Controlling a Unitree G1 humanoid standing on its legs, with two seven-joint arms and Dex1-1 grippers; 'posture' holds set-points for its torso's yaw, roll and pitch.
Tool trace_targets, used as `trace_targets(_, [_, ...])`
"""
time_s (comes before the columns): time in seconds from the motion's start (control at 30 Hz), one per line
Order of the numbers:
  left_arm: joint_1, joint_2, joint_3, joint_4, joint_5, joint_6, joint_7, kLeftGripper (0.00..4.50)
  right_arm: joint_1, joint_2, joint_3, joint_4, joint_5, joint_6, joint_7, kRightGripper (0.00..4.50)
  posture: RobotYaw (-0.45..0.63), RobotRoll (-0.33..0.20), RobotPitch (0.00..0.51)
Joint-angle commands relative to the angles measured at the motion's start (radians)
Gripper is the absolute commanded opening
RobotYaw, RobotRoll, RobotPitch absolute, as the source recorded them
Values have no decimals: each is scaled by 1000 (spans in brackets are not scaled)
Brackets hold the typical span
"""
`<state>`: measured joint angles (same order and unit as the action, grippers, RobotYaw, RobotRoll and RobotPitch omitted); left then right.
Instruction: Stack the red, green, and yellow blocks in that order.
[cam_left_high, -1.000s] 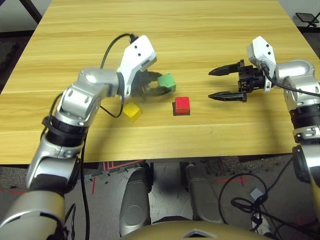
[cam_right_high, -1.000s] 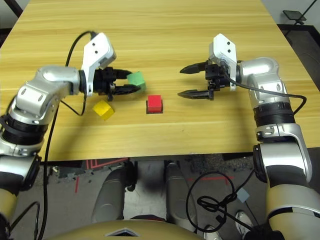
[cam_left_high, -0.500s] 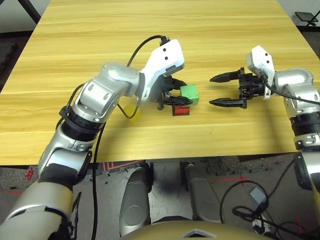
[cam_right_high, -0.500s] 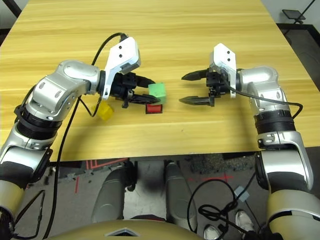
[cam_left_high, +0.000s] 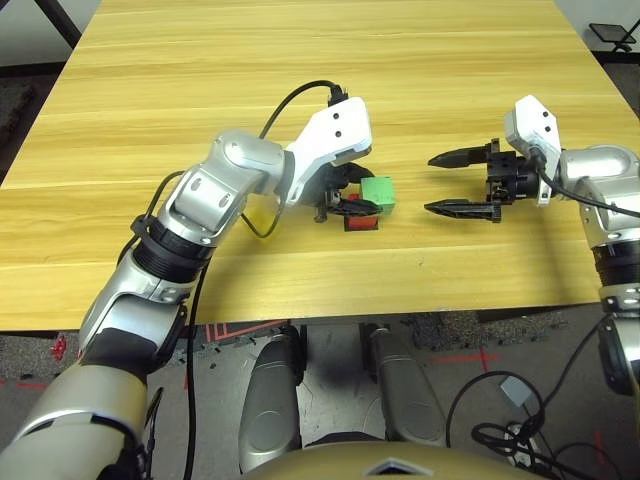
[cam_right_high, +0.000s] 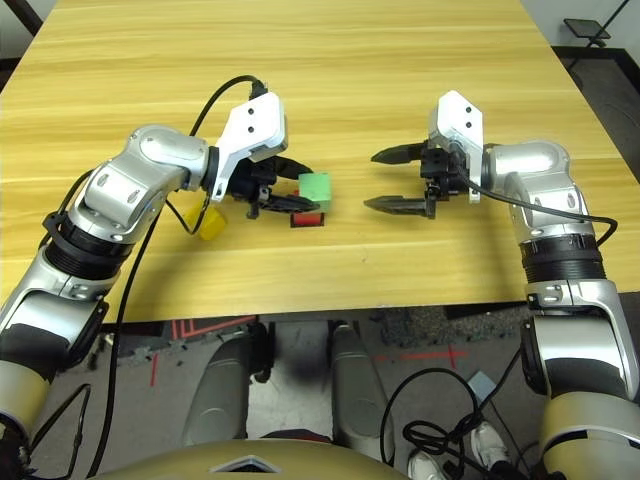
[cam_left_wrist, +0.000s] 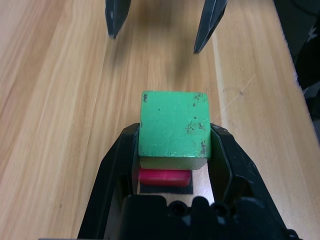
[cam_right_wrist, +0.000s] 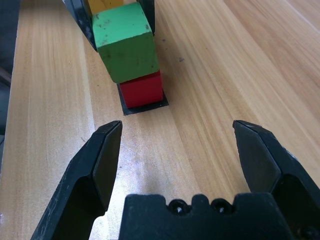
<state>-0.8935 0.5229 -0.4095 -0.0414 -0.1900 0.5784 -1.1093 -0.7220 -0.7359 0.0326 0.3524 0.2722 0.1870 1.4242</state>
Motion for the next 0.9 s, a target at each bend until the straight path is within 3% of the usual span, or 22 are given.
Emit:
trace_targets(0.03, [21,8,-10,-4,16,-25,-17,2034,18,-19,-13,-24,15,10,-1,4500,16,10,268])
trace_targets(0.8, [36,-19,7,22,29,-29,-1,2034,22,-22,-7,-39,24,28,-5,4500,21,0,272])
trace_targets(0.9, [43,-15,14,13,26,-20,2,2950,17,-20,-5,-33,21,26,-4,4500,29,0,267])
